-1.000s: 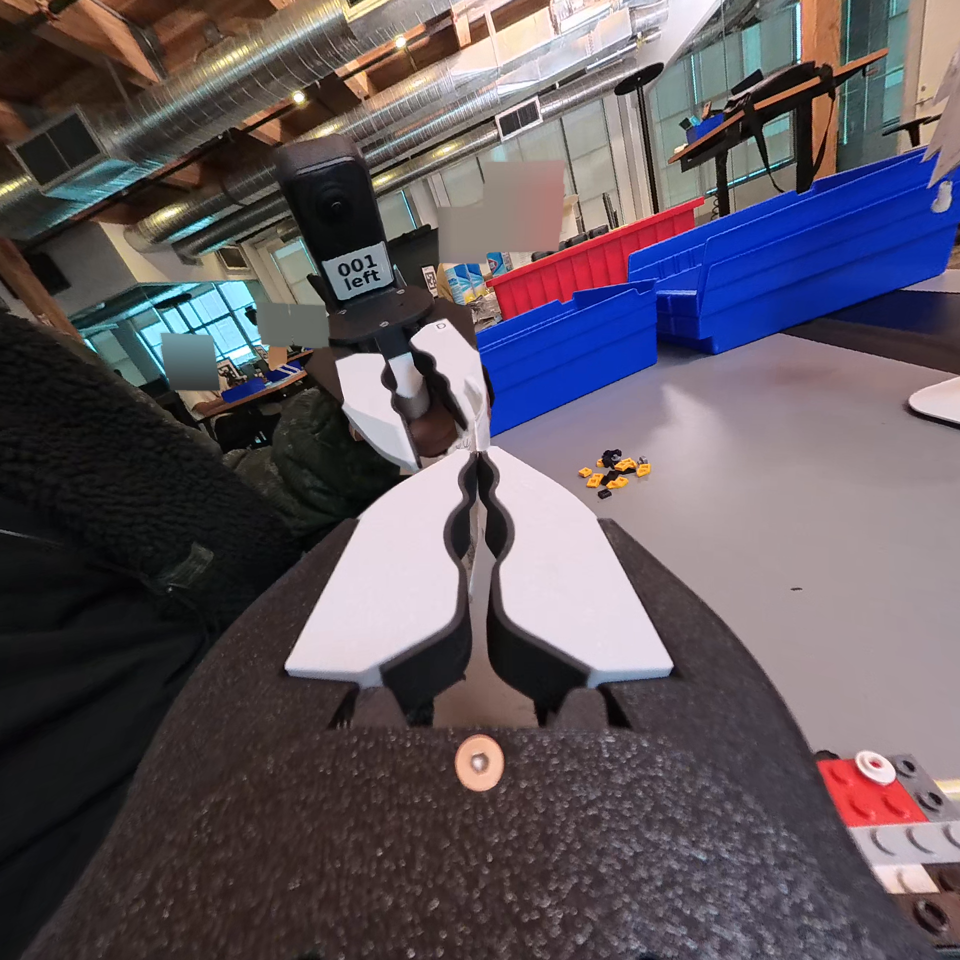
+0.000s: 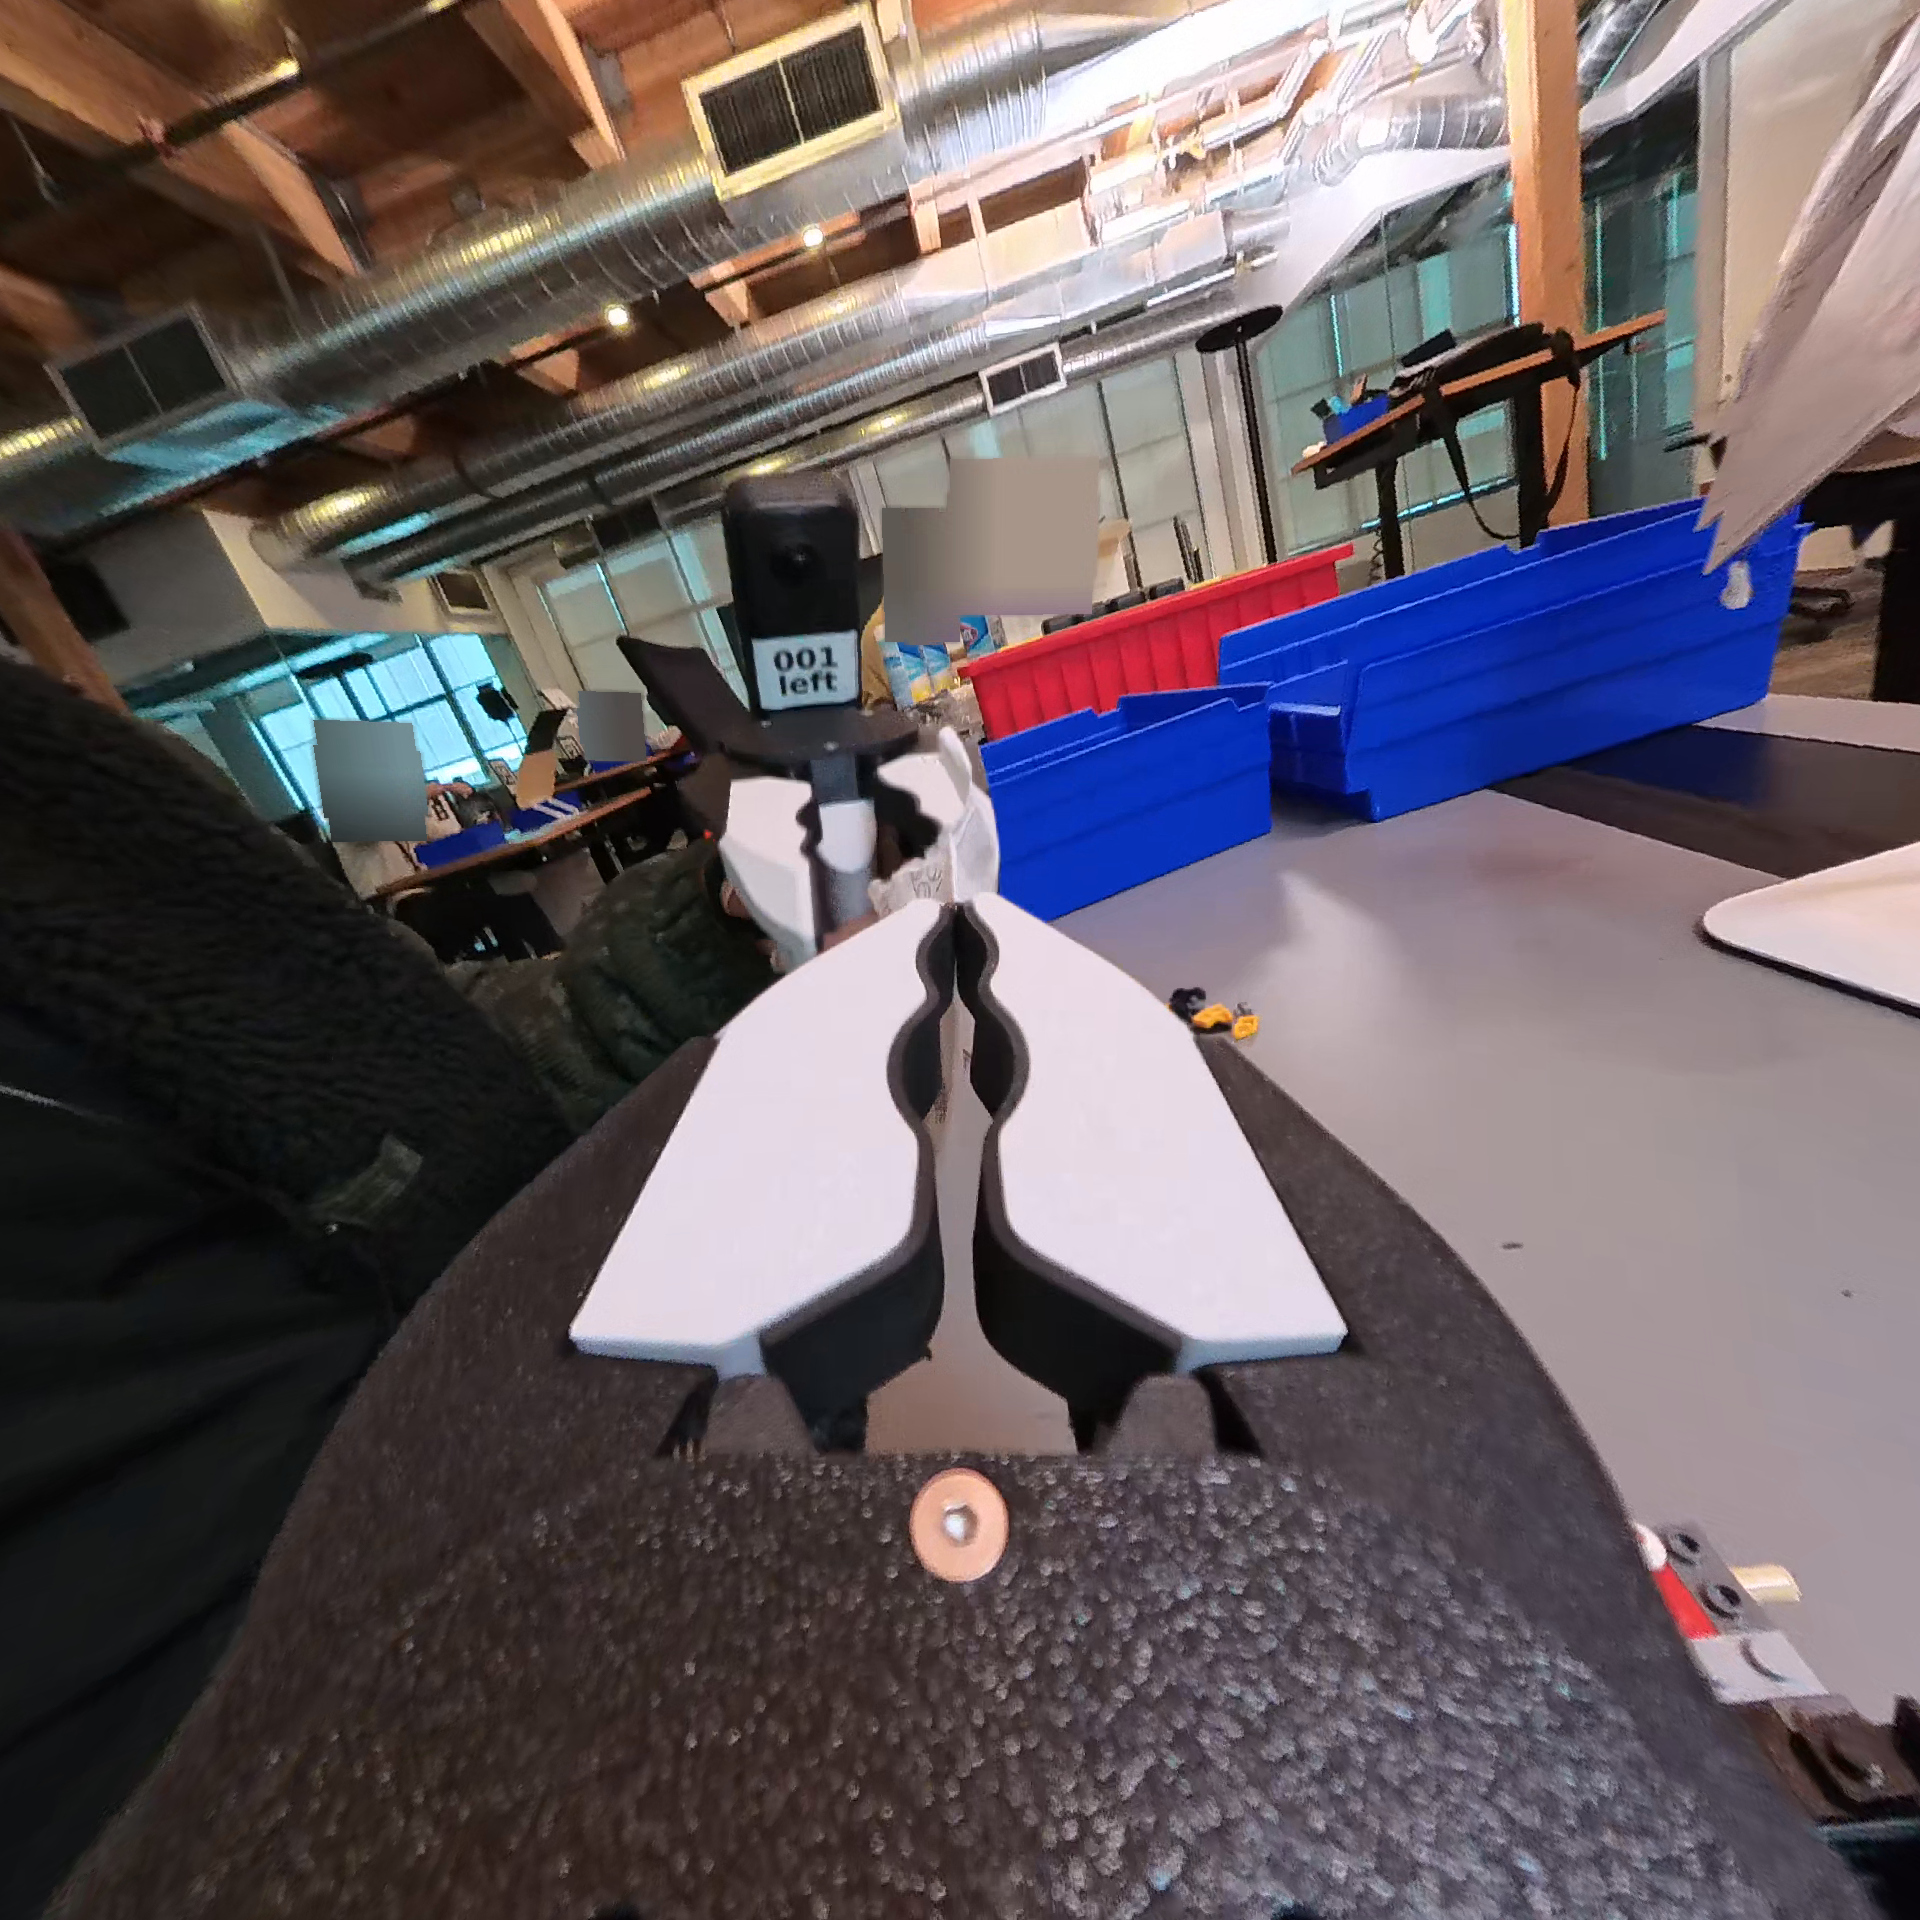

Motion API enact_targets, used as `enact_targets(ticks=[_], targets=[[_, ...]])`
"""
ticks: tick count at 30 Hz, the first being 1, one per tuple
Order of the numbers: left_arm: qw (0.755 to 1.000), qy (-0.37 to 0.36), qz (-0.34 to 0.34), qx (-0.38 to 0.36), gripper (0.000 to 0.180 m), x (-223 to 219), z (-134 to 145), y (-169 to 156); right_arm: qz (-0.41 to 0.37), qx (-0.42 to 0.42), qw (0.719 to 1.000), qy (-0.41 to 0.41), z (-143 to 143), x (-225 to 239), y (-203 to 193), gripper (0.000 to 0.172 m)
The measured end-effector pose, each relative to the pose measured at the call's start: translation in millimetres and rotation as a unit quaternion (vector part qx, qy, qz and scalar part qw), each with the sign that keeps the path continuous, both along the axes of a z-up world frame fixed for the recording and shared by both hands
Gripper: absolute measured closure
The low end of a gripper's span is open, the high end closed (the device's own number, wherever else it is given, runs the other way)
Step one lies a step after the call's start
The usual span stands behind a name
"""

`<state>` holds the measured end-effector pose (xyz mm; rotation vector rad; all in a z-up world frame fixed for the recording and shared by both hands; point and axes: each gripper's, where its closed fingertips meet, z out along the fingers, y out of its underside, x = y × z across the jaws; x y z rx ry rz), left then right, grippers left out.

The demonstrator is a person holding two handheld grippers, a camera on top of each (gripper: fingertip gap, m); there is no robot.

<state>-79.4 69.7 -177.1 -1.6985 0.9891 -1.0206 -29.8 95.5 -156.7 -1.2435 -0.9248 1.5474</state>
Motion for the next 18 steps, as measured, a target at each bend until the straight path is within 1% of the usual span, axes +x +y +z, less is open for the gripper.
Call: enact_targets(ticks=[2, 3, 5, 8, 11, 13, 14, 15, 18], targets=[[1.000, 0.009, -0.006, -0.011, 0.144, 9, -6, -1, -0.001, -0.003, 1.000, 0.008, 3, 1, 0, 0.172], [1.000, 0.020, 0.002, -0.012, 0.150, 12, -11, 2, 0.002, -0.004, 1.000, 0.013, 4, 1, -1, 0.172], [0.999, 0.036, 0.018, -0.003, 0.178, 16, -17, 6, 0.003, -0.006, 1.000, 0.018, 6, 1, -1, 0.172], [0.999, 0.035, 0.019, 0.030, 0.180, 13, -7, 6, -0.002, -0.001, 1.000, 0.012, 6, 4, 1, 0.172], [0.997, 0.053, 0.015, 0.053, 0.180, 5, -4, 3, -0.006, 0.030, 0.999, -0.030, -2, 2, -1, 0.171], [0.996, 0.064, 0.010, 0.064, 0.180, 1, -6, 1, -0.009, 0.053, 0.996, -0.073, -10, -1, -2, 0.154], [0.996, 0.067, 0.005, 0.062, 0.180, 1, -7, -1, -0.013, 0.064, 0.994, -0.092, -14, -3, -3, 0.148], [0.996, 0.071, 0.000, 0.060, 0.180, 0, -9, -2, -0.017, 0.076, 0.992, -0.104, -16, -4, -3, 0.145], [0.995, 0.088, -0.008, 0.054, 0.180, 1, -17, -3, -0.012, 0.100, 0.988, -0.115, -18, -6, -9, 0.145]])
